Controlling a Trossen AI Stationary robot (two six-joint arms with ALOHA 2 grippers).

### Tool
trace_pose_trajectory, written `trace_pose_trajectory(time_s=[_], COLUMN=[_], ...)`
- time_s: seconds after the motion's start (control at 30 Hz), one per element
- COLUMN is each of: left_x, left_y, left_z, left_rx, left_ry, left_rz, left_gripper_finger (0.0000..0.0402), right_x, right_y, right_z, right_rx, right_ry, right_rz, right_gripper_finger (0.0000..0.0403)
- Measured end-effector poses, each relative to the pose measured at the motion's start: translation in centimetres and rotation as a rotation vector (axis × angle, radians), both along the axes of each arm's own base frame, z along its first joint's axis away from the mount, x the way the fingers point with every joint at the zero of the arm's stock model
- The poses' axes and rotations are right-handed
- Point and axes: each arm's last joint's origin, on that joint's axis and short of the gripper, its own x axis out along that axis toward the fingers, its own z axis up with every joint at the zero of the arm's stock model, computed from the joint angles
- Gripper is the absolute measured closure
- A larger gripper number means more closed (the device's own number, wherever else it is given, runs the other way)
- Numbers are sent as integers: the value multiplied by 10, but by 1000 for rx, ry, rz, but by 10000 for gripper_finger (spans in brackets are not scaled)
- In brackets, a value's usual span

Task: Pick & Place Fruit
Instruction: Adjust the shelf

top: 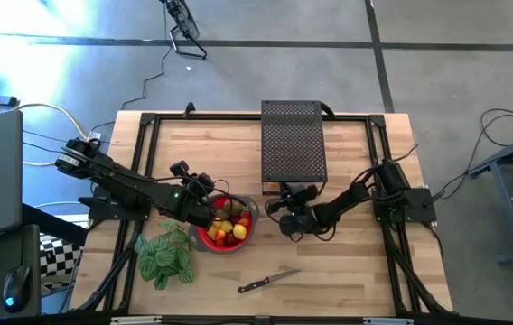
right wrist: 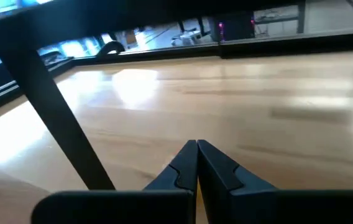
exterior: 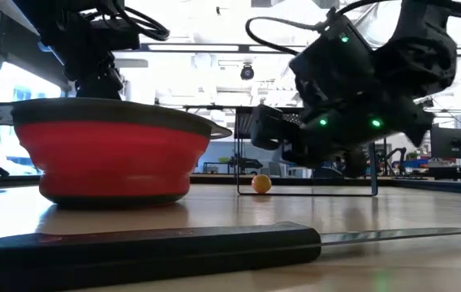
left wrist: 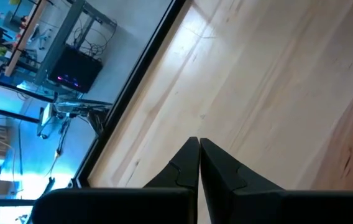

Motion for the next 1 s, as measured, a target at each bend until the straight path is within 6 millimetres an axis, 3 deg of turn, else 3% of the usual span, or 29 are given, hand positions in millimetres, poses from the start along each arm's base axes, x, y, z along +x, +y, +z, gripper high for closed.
trace_pose_trajectory(time_s=[0.33, 0.47, 1.0], left_x=[-1, -1, 0], left_y=[0, 0, 0], left_z=[0, 0, 0], left_rx=[3, 3, 2], left_ry=[10, 9, 6], left_rz=[0, 0, 0], left_gripper_finger=[392, 392, 392], right_x=[-13, -9, 7], right_y=[6, -1, -32], right_z=[-9, -11, -7], right_rx=[26, 116, 139], right_ry=[-34, 23, 145], right_rz=[-53, 11, 128], right_gripper_finger=[400, 400, 400])
